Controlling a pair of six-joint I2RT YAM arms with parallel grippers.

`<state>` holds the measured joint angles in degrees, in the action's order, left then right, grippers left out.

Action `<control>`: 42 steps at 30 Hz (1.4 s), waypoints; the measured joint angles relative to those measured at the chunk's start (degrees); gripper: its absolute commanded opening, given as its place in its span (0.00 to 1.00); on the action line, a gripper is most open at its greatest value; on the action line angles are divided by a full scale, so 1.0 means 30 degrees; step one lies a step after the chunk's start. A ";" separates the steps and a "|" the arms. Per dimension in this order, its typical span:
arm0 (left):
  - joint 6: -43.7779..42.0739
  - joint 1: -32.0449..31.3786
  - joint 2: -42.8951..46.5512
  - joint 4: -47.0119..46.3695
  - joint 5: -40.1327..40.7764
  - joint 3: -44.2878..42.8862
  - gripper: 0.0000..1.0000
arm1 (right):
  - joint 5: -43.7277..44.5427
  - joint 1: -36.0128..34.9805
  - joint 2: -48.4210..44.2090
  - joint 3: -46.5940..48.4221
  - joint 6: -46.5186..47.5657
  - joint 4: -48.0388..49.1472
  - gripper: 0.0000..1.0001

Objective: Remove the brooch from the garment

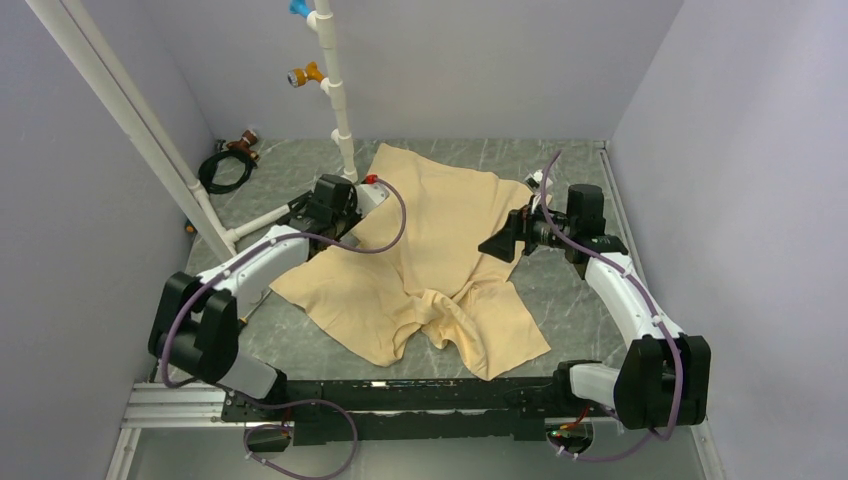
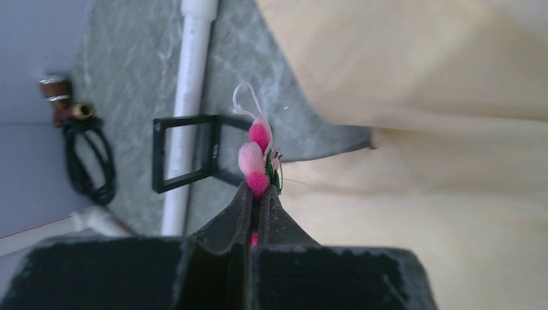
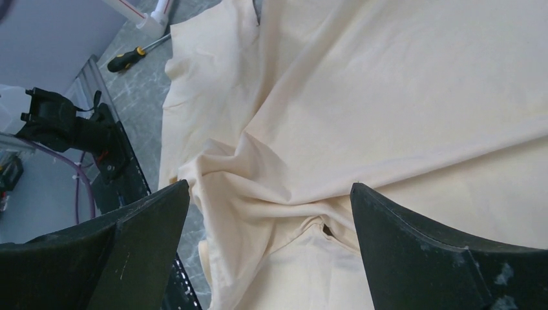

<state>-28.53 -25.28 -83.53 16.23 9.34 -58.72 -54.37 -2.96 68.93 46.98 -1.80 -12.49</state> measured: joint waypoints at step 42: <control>-0.8116 0.1814 -0.6834 -0.7490 0.6382 0.0459 0.00 | -0.0481 0.0605 0.0313 -0.0007 0.0758 -0.0452 0.98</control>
<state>-52.88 -19.84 -104.03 -6.24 28.49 -57.34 -55.81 -1.15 69.87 46.96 0.47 -13.85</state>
